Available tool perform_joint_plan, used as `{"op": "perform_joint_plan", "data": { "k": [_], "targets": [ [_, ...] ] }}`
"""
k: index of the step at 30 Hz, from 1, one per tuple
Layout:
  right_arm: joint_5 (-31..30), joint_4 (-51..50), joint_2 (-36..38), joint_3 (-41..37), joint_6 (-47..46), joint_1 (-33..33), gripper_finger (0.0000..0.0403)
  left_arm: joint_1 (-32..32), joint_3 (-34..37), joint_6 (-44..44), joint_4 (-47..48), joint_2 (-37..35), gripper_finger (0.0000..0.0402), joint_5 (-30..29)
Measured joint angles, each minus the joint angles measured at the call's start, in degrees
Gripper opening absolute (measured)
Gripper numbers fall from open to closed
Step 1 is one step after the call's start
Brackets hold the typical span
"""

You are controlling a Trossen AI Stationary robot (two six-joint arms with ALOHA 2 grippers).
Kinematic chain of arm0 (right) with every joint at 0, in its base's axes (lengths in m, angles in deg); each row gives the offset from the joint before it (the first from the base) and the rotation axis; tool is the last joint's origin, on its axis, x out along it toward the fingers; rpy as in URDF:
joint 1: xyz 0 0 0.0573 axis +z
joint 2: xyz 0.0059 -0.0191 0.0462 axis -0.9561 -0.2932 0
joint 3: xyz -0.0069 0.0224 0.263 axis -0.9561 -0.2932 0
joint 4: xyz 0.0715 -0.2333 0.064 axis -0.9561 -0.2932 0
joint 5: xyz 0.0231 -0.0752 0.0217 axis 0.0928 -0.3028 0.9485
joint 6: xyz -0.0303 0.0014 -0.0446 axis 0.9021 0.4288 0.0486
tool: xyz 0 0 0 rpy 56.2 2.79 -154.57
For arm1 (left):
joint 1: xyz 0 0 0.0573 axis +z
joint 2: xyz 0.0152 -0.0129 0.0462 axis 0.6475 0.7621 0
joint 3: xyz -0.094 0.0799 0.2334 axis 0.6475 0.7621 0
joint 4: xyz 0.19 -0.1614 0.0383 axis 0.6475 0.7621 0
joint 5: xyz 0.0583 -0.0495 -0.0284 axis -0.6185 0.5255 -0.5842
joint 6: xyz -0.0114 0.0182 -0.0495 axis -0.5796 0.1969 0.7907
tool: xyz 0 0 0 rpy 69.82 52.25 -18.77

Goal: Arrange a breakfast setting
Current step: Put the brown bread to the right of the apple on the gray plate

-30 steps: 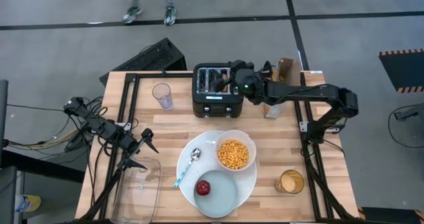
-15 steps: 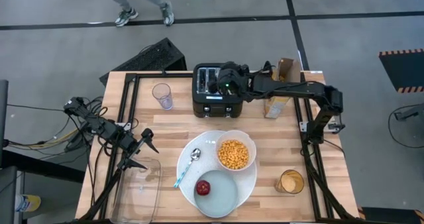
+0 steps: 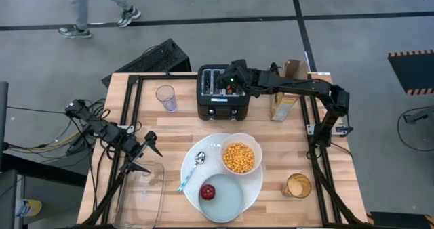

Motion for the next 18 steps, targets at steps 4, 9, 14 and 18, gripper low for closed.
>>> {"op": "perform_joint_plan", "data": {
  "k": [4, 9, 14, 18],
  "targets": [
    [1.2, -0.3, -1.3, 0.0, -0.2, -0.1, 0.0355, 0.0, 0.0, 0.0, 0.0, 0.0, 0.0339, 0.0],
    [4.0, -0.2, -2.3, 0.1, -1.9, -0.5, 0.0328, 0.0, 0.0, 0.0, 0.0, 0.0, 0.0339, 0.0],
    [3.9, 0.0, -2.3, 0.1, -1.9, -1.0, 0.0322, 0.0, 0.0, 0.0, 0.0, 0.0, 0.0339, 0.0],
    [6.1, -0.1, -2.3, 0.1, -1.7, -2.0, 0.0322, 0.0, 0.0, 0.0, 0.0, 0.0, 0.0339, 0.0]
  ]
}}
